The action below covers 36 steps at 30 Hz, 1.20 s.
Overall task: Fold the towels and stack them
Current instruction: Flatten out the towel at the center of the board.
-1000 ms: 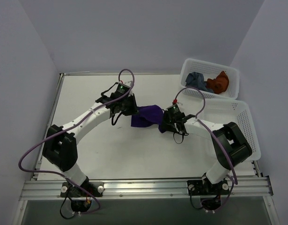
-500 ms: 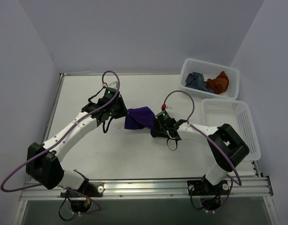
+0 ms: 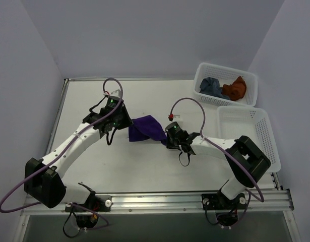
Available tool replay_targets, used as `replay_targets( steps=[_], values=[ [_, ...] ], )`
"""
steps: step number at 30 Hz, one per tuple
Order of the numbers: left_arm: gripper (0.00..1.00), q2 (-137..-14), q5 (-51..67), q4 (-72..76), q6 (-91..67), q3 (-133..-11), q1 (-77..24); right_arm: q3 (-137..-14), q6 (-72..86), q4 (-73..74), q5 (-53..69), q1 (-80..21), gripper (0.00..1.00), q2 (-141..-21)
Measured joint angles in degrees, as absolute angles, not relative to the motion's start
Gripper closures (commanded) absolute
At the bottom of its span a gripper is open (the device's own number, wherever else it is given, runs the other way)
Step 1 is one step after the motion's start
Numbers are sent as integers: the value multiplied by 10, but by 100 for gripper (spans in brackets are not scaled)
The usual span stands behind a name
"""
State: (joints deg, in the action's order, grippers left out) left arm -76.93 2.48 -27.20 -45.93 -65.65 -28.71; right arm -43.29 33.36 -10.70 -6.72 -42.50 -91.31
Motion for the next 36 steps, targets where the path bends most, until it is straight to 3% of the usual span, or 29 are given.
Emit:
replay_targets(
  steps=[13, 23, 29, 33, 36],
  values=[
    [98, -692, 19, -278, -450, -653, -279, -450, 228, -45, -140, -467, 100, -755],
    [98, -518, 61, -313, -435, -664, -279, -664, 182, 159, -356, -741, 100, -651],
    [98, -402, 50, -349, -438, -686, -280, -747, 230, 291, -500, -886, 100, -670],
    [98, -387, 22, -361, -449, -687, -280, -765, 262, 347, -564, -877, 100, -696],
    [97, -422, -4, -362, -462, -668, -280, -748, 249, 324, -550, -807, 100, -691]
  ],
)
